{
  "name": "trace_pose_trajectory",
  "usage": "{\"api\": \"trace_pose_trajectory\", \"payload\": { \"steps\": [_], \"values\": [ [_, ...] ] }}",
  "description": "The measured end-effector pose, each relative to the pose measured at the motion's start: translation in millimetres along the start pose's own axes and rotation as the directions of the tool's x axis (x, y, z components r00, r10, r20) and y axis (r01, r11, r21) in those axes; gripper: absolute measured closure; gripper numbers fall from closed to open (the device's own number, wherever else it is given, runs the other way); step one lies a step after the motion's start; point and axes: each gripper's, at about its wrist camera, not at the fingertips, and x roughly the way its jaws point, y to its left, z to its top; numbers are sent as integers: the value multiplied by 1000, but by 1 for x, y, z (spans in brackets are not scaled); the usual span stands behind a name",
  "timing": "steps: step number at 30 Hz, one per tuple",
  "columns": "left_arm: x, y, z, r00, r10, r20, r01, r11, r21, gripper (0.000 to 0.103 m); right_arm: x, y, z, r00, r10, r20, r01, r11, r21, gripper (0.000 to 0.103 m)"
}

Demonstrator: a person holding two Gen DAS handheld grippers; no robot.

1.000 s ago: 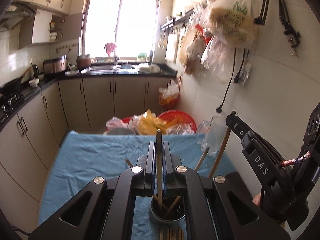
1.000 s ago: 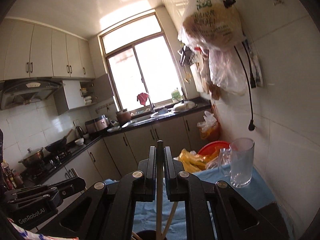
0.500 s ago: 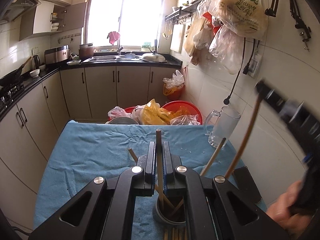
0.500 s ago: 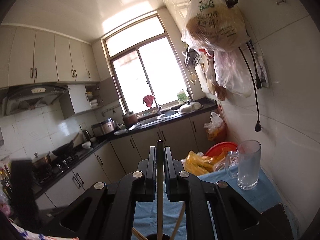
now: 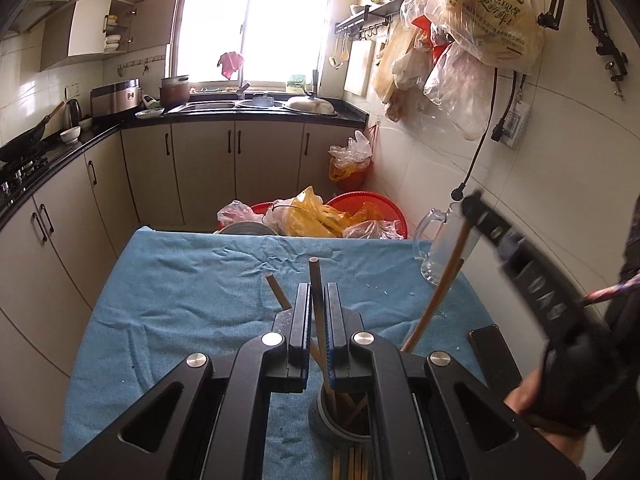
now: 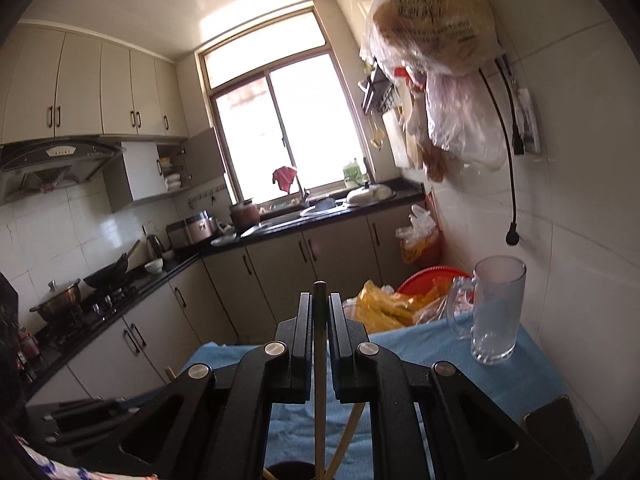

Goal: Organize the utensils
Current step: 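Carry both chopsticks upright and lower them into the black holder, then open both tools to release the chopsticks into the holder, then grasp a chopstick with the left tool while the right grasps another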

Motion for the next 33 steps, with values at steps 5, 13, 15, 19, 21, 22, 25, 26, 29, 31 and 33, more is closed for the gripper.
{"api": "trace_pose_trajectory", "payload": {
  "steps": [5, 13, 15, 19, 21, 22, 25, 26, 29, 31, 33],
  "values": [
    [-23, 4, -3, 1000, -5, 24, 5, 1000, -9, 87, -2, -2, 0, 1000, 10, -19, -10, 1000, 3, 64],
    [-89, 12, -18, 993, 27, 117, -28, 1000, 3, 63, -46, 0, 18, 1000, 9, 20, -9, 1000, -7, 52],
    [-105, 15, -27, 991, 31, 130, -32, 999, 4, 57, -62, -1, 16, 1000, 12, 15, -11, 1000, -15, 48],
    [-117, 24, -57, 994, 42, 101, -42, 999, -7, 53, -90, -8, -13, 998, -7, -59, 5, 999, -44, 37],
    [-110, 28, -77, 998, 35, 48, -34, 999, -17, 53, -97, -14, -47, 987, -23, -157, 13, 998, -59, 37],
    [-105, 30, -87, 999, 31, 19, -30, 999, -23, 53, -98, -17, -61, 980, -27, -196, 15, 998, -62, 37],
    [-80, 34, -123, 994, 18, -105, -21, 999, -33, 53, -99, -24, -119, 934, -22, -357, -3, 998, -70, 38],
    [-73, 34, -132, 991, 13, -134, -17, 999, -29, 53, -100, -25, -137, 915, -14, -404, -15, 998, -67, 41],
    [-43, 25, -159, 973, -1, -229, 3, 1000, 7, 53, -101, -22, -179, 858, 26, -513, -66, 996, -60, 54],
    [-23, 17, -173, 958, -17, -288, 26, 999, 28, 62, -99, -18, -194, 834, 41, -550, -91, 994, -63, 58],
    [-5, 8, -182, 941, -30, -337, 47, 998, 42, 68, -98, -15, -202, 823, 54, -566, -104, 993, -57, 60]
  ]
}}
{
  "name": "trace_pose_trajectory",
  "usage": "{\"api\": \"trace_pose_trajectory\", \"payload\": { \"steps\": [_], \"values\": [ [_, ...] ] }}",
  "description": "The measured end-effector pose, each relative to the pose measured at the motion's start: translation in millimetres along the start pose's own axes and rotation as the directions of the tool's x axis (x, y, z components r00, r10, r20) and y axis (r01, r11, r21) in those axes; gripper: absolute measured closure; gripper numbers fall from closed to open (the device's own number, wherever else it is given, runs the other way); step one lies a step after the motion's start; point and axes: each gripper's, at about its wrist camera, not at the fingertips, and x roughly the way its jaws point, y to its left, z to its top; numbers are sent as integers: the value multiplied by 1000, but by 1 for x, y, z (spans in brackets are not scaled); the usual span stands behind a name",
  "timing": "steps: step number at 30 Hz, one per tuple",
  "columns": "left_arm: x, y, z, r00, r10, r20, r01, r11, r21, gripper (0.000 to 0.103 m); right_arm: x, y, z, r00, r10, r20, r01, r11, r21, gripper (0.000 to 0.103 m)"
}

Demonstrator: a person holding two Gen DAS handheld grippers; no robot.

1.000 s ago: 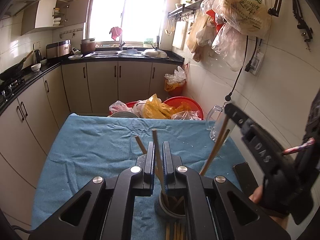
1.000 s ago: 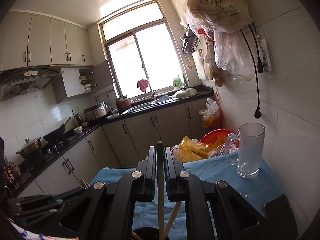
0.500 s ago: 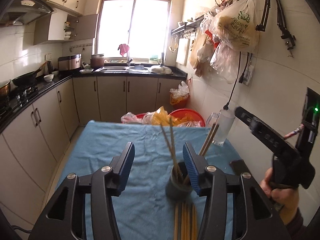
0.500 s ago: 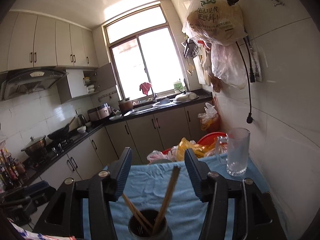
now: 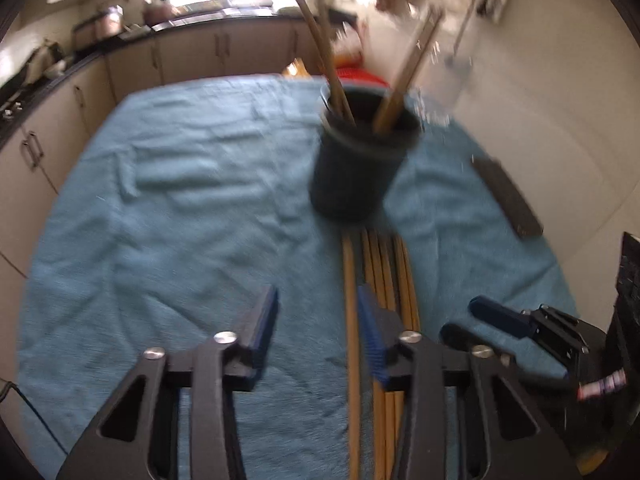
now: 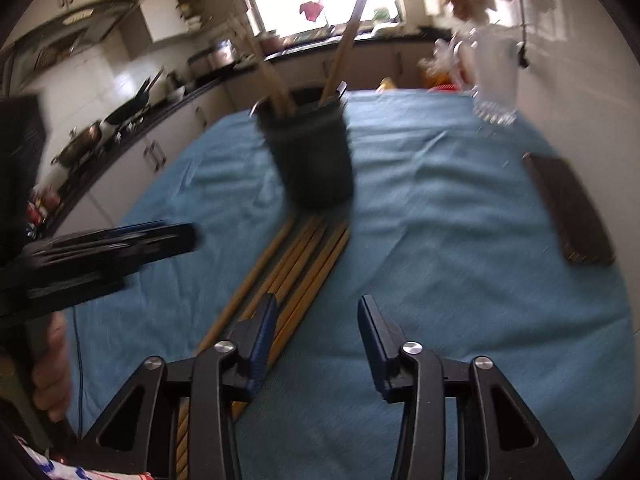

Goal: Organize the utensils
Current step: 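Grasp a chopstick with the left tool while the right grasps another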

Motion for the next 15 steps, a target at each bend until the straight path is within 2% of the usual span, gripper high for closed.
{"api": "trace_pose_trajectory", "payload": {
  "steps": [6, 9, 11, 12, 15],
  "values": [
    [41, -16, 2, 996, 43, -74, -38, 997, 62, 74, 8, -2, -9, 1000, 10, -22, -10, 1000, 4, 60],
    [50, -22, 6, 994, 88, -63, -81, 991, 102, 76, 9, -1, -10, 1000, 12, -22, -11, 1000, 11, 60],
    [52, -25, 9, 991, 119, -60, -112, 987, 113, 93, 10, -1, -8, 1000, 9, -26, -8, 1000, 11, 63],
    [53, -23, 11, 989, 131, -65, -124, 987, 104, 96, 11, 0, -7, 1000, 6, -29, -6, 1000, 11, 63],
    [50, -12, 9, 986, 152, -69, -148, 987, 71, 96, 14, 0, -4, 999, 6, -42, -6, 1000, 5, 67]
  ]
}}
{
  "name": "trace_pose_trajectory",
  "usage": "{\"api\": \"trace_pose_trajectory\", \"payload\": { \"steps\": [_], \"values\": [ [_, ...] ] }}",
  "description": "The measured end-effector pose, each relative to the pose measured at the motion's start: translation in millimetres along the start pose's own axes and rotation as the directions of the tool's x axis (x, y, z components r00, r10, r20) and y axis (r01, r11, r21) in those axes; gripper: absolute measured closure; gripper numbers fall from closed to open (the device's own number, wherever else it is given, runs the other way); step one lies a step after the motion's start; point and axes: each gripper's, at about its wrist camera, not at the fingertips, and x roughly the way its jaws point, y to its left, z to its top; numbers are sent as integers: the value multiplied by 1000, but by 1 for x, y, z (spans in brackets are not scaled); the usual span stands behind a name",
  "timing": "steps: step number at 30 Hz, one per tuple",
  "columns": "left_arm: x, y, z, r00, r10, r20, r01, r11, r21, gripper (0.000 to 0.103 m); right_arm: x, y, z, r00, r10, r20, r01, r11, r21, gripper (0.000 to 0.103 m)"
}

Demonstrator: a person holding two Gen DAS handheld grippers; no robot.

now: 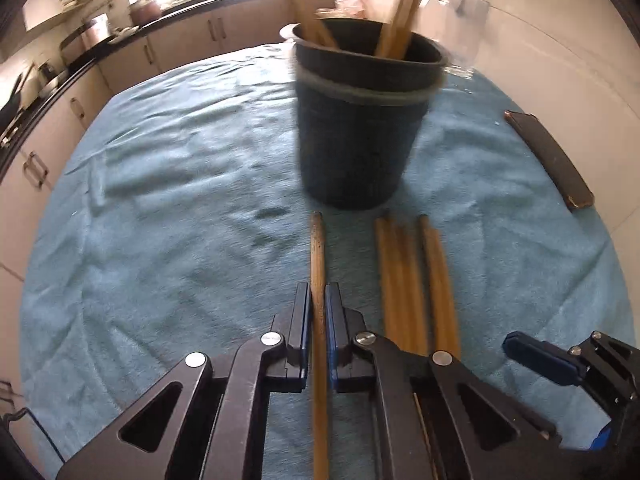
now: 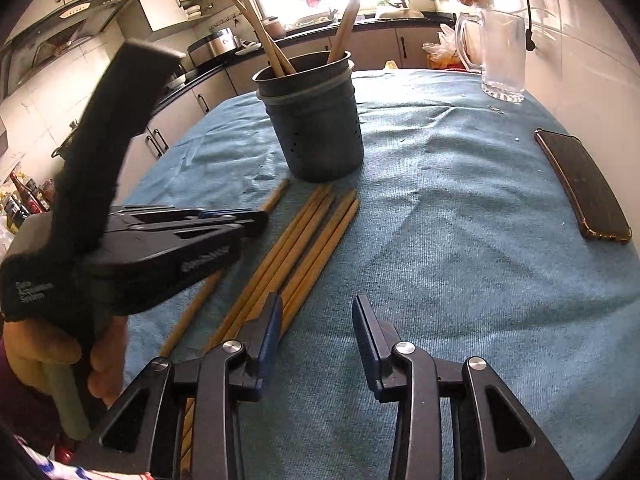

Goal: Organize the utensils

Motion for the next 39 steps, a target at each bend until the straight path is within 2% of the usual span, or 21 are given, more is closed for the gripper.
{"api": "trace_pose_trajectory", "payload": {
  "steps": [5, 11, 15, 17, 21, 22, 23, 25, 28, 30, 35, 39],
  "values": [
    [-12, 30, -20, 1000, 0, 9, 0, 997, -72, 96, 11, 5, 4, 1000, -14, -22, 13, 1000, -22, 72],
    [-18, 55, -35, 999, -44, 27, 48, 989, -143, 96, 19, 16, 12, 991, -123, -59, 120, 991, -57, 85],
    [-19, 57, -36, 998, -54, 33, 58, 987, -152, 96, 18, 22, 9, 977, -194, -83, 182, 975, -128, 85],
    [-19, 57, -35, 998, -55, 30, 60, 984, -169, 96, 15, 19, 9, 974, -204, -103, 187, 971, -149, 85],
    [-22, 61, -41, 994, -113, 2, 109, 961, -253, 96, 6, 0, 7, 965, -215, -148, 184, 962, -201, 85],
    [-24, 62, -43, 991, -135, -6, 128, 954, -272, 96, 4, -4, 7, 963, -218, -158, 182, 960, -212, 84],
    [-24, 65, -44, 986, -164, -18, 152, 944, -292, 96, 1, -10, 6, 958, -233, -167, 192, 955, -228, 77],
    [-23, 70, -44, 977, -207, -41, 185, 932, -312, 96, -2, -18, 7, 948, -263, -180, 216, 945, -244, 70],
    [-20, 76, -40, 964, -253, -78, 212, 916, -342, 96, 1, -30, 14, 946, -248, -210, 203, 955, -214, 70],
    [-17, 75, -34, 961, -257, -104, 209, 918, -337, 96, 6, -37, 23, 945, -234, -229, 196, 964, -177, 70],
    [-9, 66, -16, 969, -201, -141, 152, 944, -294, 96, 23, -43, 47, 938, -236, -255, 212, 970, -117, 70],
    [-2, 61, -4, 975, -162, -150, 119, 958, -262, 96, 33, -43, 62, 926, -257, -275, 238, 966, -103, 77]
  ]
}}
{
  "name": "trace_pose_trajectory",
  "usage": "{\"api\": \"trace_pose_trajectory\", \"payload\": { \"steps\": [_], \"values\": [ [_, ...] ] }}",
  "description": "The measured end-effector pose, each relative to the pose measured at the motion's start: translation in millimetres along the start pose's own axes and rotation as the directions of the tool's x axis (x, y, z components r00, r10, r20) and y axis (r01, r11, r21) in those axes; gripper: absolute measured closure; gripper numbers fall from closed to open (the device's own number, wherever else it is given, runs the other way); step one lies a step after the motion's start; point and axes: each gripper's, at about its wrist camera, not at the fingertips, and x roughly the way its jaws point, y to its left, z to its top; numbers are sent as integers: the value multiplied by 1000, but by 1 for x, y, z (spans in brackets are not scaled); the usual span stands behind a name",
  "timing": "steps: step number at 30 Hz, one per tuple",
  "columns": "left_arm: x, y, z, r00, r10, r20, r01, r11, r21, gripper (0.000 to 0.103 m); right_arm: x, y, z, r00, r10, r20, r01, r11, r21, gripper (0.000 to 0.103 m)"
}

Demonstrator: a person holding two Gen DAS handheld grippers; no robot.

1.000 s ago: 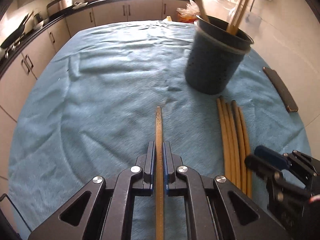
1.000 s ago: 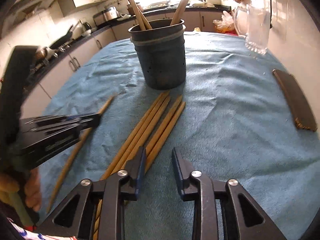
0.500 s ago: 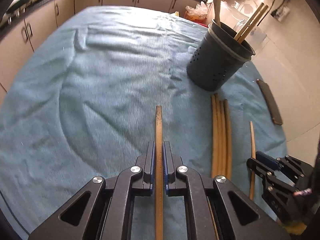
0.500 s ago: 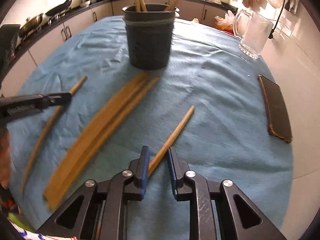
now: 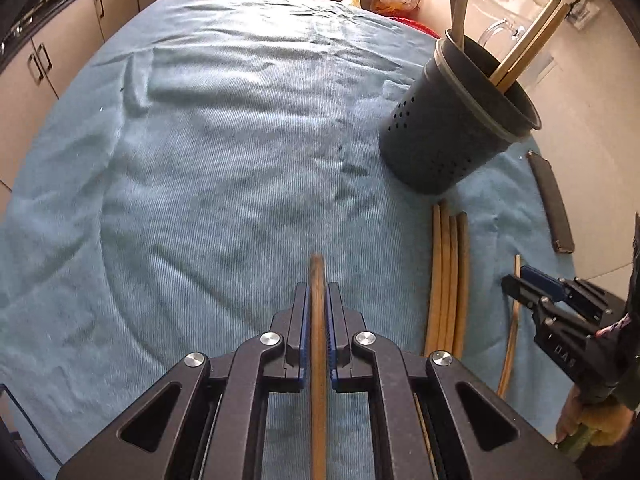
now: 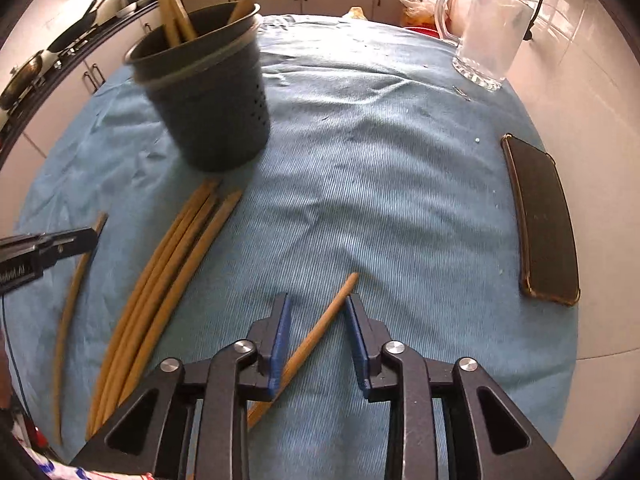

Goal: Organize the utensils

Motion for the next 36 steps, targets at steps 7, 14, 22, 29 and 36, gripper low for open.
{"api": "trace_pose_trajectory", "payload": {
  "steps": [7, 14, 22, 29, 36],
  "values": [
    [3, -10, 7, 998, 47, 39, -49, 997, 54, 96, 5, 8, 12, 1000, -22, -5, 22, 999, 25, 89],
    [-4, -10, 1, 993, 26, 111, -34, 997, 66, 96, -3, 13, 5, 995, 36, 89, -42, 997, 68, 98],
    [-65, -8, -5, 966, -9, 257, -6, 998, 55, 96, -63, 1, -7, 945, 75, 317, -113, 988, 103, 98],
    [-129, -19, -24, 914, -17, 406, -13, 997, 72, 96, -127, -5, -28, 868, 49, 494, -107, 990, 88, 98],
    [-175, -31, -61, 858, -7, 514, -52, 994, 100, 96, -168, -3, -57, 810, 44, 585, -105, 992, 71, 98]
  ]
}}
